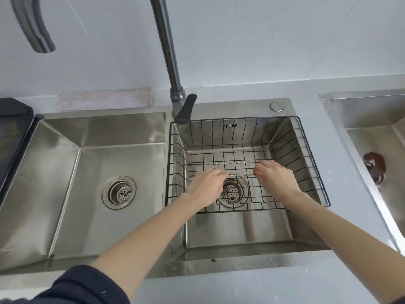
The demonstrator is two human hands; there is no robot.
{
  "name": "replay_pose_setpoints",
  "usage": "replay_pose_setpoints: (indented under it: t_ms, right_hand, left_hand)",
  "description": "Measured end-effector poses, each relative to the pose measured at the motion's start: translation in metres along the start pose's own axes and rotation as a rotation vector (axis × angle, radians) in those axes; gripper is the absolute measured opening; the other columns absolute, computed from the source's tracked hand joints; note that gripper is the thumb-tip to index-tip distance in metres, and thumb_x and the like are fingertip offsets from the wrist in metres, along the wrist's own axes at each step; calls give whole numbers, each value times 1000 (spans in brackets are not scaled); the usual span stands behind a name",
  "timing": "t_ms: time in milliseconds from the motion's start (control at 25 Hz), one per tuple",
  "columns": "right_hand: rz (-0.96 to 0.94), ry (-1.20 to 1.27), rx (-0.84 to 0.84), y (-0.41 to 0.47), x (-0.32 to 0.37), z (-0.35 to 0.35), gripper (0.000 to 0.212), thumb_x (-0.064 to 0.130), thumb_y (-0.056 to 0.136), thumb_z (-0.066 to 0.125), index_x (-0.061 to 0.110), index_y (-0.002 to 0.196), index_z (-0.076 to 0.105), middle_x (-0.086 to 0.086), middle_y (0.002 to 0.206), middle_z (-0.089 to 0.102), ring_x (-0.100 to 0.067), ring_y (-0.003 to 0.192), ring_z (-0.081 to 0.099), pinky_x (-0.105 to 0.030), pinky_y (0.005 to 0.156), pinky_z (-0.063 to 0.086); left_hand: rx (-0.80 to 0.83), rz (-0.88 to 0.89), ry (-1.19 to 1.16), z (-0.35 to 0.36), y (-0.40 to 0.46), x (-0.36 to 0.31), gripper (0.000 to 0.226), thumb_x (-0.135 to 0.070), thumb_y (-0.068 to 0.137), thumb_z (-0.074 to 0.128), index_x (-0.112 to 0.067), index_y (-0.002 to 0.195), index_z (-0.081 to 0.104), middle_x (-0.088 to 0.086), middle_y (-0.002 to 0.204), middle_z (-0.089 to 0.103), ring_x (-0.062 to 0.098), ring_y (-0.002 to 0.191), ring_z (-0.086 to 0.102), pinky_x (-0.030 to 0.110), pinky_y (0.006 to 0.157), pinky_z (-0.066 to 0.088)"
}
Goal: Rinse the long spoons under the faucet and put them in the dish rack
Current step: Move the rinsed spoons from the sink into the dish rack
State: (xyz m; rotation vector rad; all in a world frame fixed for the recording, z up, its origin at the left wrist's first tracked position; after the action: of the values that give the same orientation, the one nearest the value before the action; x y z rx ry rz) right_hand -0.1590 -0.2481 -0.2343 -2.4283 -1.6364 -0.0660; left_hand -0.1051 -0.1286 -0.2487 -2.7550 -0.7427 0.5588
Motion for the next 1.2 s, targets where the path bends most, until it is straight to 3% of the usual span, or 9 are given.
replay_pose_setpoints:
  t_ms: [360,640,1200]
  right_hand:
    - [8,-13,68,15,0,20,20,12,94,44,9,103,62,-7,105,64,-26,105,56,-32,62,40]
    - [6,-27,118,23,5,29,21,16,95,43,10,106,60,-5,110,63,-25,110,54,-34,65,45]
    - [40,46,121,26,8,39,20,13,94,46,7,104,61,-10,109,61,-29,109,54,-39,70,50]
  left_hand:
    - [54,-34,9,15,10,9,45,-14,96,37,-10,141,36,7,142,46,23,127,41,36,103,41]
    - [81,-77,1,28,15,23,47,-15,96,37,-12,142,33,7,143,43,24,131,39,40,111,34]
    - [98,-76,9,33,15,28,47,-14,96,37,-10,142,33,6,147,39,25,132,38,40,112,33]
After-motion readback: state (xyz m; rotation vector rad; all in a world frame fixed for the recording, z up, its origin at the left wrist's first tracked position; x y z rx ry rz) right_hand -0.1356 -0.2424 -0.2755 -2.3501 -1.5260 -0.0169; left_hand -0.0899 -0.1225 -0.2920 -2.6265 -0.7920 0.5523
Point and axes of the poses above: each hand's wrist, its own y-axis towards the middle knuckle, its own z-axis out of the palm, x = y × z, the point moved 10 cm from there along y, towards the middle knuckle
